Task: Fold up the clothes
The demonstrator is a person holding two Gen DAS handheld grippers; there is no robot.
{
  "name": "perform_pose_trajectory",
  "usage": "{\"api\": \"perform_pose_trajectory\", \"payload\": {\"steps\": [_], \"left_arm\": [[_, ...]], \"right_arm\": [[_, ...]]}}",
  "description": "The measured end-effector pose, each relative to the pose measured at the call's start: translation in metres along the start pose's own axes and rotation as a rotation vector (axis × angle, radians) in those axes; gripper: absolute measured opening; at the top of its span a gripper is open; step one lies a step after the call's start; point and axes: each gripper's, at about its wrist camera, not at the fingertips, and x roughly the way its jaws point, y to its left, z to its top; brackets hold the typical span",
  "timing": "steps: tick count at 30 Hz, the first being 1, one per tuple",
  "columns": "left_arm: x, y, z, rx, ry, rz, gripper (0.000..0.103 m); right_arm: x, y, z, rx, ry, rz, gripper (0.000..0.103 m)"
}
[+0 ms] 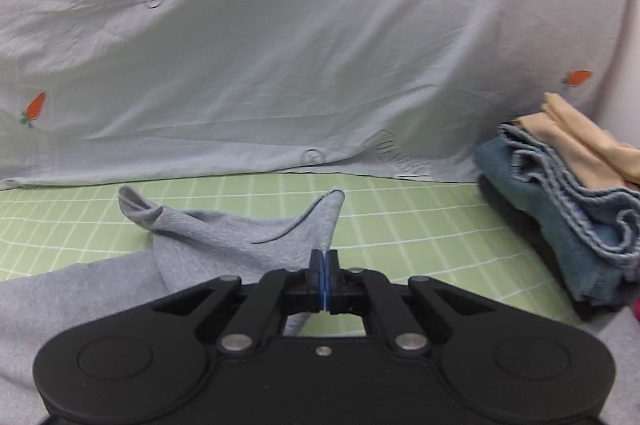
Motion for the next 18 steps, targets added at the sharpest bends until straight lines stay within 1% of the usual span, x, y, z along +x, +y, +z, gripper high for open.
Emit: {"api": "perform_pose_trajectory", "payload": {"steps": [2,4,7,9,11,13,15,18], "left_arm": [[0.0,0.0,0.0,0.0,-0.001,0.0,0.103],[0.0,0.0,0.0,0.0,0.0,0.0,0.103],[0.0,0.001,0.0,0.001,0.0,-0.001,0.103],[0.0,0.001,0.0,0.001,0.0,-0.001,0.103],[-0.001,0.002,0.001,0.002,0.003,-0.002,0.103],[0.0,0.002,0.002,0.002,0.012,-0.002,0.103],[0.0,0.002,0.005,0.004,0.027,-0.003,0.103],[0.002,0.002,0.009,0.011,0.057,-0.004,0.103]], "right_arm": [[-0.003,-0.024,-0.011,0.0,0.031,-0.118,0.0],[-0.002,-0.047,-0.027,0.011,0.094,-0.18,0.0],[0.002,-0.065,-0.048,0.032,0.192,-0.198,0.001],[0.002,-0.065,-0.058,0.01,0.227,-0.206,0.001],[0.004,-0.065,-0.062,0.016,0.25,-0.223,0.002],[0.005,-0.066,-0.064,0.035,0.264,-0.24,0.009],[0.004,-0.065,-0.06,0.051,0.243,-0.243,0.031],[0.004,-0.059,-0.053,0.031,0.2,-0.224,0.038]]}}
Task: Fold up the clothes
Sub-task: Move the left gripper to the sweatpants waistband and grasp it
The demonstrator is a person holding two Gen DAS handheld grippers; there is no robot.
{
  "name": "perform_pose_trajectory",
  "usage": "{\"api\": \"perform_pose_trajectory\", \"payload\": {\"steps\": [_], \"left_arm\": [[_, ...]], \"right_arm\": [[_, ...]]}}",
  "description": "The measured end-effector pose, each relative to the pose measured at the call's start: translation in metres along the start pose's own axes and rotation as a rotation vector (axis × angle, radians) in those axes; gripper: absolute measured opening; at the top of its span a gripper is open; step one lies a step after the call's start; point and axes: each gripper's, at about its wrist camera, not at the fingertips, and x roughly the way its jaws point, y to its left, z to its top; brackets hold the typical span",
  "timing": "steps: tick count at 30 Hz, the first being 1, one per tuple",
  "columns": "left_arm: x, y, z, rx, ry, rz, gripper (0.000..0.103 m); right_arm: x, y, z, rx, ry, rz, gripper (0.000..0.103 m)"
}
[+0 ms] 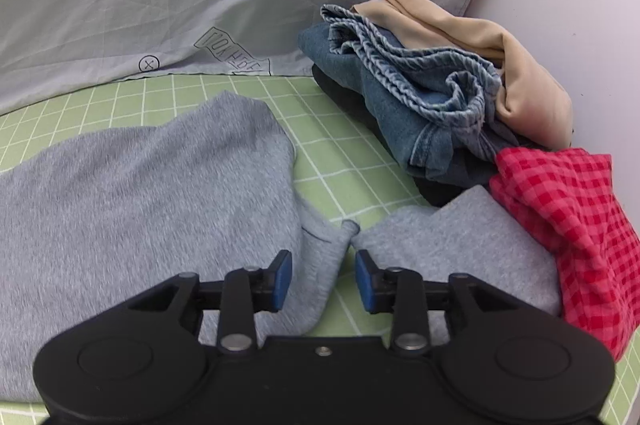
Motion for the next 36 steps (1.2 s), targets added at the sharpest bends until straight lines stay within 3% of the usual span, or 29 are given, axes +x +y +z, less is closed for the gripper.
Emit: {"api": "perform_pose_trajectory", "payload": {"steps": [2,6,11,14,17,20,23,26,34,36], "left_arm": [[0.0,0.001,0.001,0.005,0.013,-0.002,0.103],[-0.012,0.014,0.004,-0.045,-0.003,-0.033,0.103],[-0.032,0.047,0.019,-0.132,-0.069,-0.054,0.103],[-0.034,0.074,0.037,-0.16,-0.1,-0.039,0.103],[-0.026,0.099,0.056,-0.157,-0.113,-0.01,0.101],[-0.014,0.123,0.081,-0.124,-0.123,-0.01,0.09],[0.004,0.137,0.108,-0.065,-0.138,-0.019,0.074],[0.022,0.151,0.135,-0.016,-0.154,-0.023,0.074],[0.084,0.174,0.199,0.024,-0.172,-0.021,0.073],[0.092,0.177,0.201,0.016,-0.164,-0.028,0.065]], "right_arm": [[0.001,0.007,0.004,-0.019,-0.011,0.019,0.047],[-0.003,0.029,0.004,-0.053,0.008,0.099,0.082],[-0.019,0.072,-0.01,-0.105,0.064,0.227,0.097],[-0.034,0.107,-0.026,-0.143,0.118,0.321,0.098],[-0.053,0.137,-0.043,-0.171,0.141,0.355,0.1],[-0.073,0.161,-0.054,-0.182,0.141,0.364,0.1],[-0.084,0.179,-0.06,-0.153,0.144,0.332,0.102],[-0.089,0.191,-0.062,-0.111,0.15,0.277,0.103],[-0.102,0.218,-0.063,-0.141,0.132,0.129,0.103],[-0.104,0.224,-0.059,-0.162,0.127,0.106,0.102]]}}
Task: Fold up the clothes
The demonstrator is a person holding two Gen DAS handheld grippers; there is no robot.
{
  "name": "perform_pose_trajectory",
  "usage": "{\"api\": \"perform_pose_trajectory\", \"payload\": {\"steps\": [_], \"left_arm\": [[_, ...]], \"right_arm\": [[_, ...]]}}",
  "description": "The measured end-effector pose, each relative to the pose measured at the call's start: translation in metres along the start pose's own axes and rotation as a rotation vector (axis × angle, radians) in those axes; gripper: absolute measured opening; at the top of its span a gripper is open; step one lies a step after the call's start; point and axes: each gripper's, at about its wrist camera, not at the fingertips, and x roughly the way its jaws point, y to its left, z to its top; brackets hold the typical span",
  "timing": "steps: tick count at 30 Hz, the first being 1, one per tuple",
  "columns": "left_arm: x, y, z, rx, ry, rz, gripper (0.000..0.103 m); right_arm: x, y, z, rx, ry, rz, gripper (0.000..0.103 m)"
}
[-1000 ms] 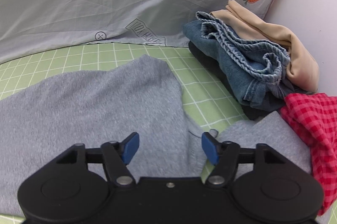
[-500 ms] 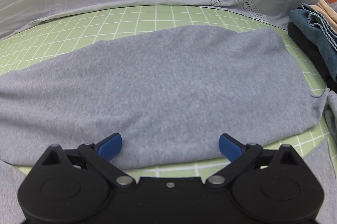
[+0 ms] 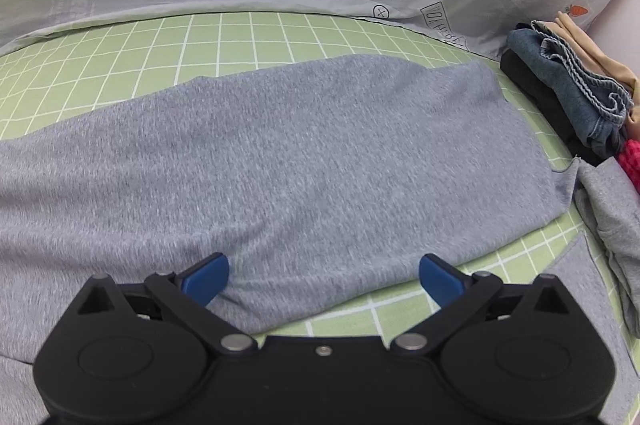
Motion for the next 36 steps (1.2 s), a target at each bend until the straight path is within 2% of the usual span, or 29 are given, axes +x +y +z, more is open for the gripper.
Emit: {"api": "perform_pose_trajectory", "payload": {"steps": [1,2,7,10,15,20,28,32,34,36], "left_arm": [[0.002,0.001,-0.001,-0.001,-0.001,0.002,0.05],[0.004,0.003,-0.002,-0.003,-0.002,0.003,0.045],[0.003,0.006,-0.009,0.014,-0.021,-0.013,0.043],[0.003,0.006,-0.009,0.018,-0.022,-0.012,0.043],[0.004,0.005,-0.01,0.005,-0.028,-0.005,0.043],[0.004,0.004,-0.01,0.01,-0.027,0.001,0.043],[0.005,0.001,-0.011,0.018,-0.032,0.019,0.044],[0.005,0.0,-0.011,0.022,-0.035,0.029,0.044],[0.005,-0.001,-0.011,0.021,-0.035,0.031,0.044],[0.005,-0.001,-0.011,0.02,-0.035,0.032,0.044]], "right_arm": [[-0.001,0.003,0.003,-0.009,-0.016,-0.001,0.102],[-0.002,0.006,0.009,-0.01,-0.033,0.01,0.102],[0.006,0.03,0.052,0.009,-0.102,0.081,0.102],[0.022,0.045,0.077,0.061,-0.115,0.124,0.102],[0.05,0.079,0.101,0.071,-0.096,0.118,0.102],[0.062,0.09,0.098,0.059,-0.046,0.061,0.102],[0.044,0.062,0.066,0.044,-0.013,-0.068,0.101],[0.036,0.05,0.053,0.027,-0.02,-0.065,0.101],[0.035,0.05,0.056,0.003,-0.022,-0.059,0.098],[0.033,0.052,0.063,0.003,-0.048,-0.039,0.091]]}}
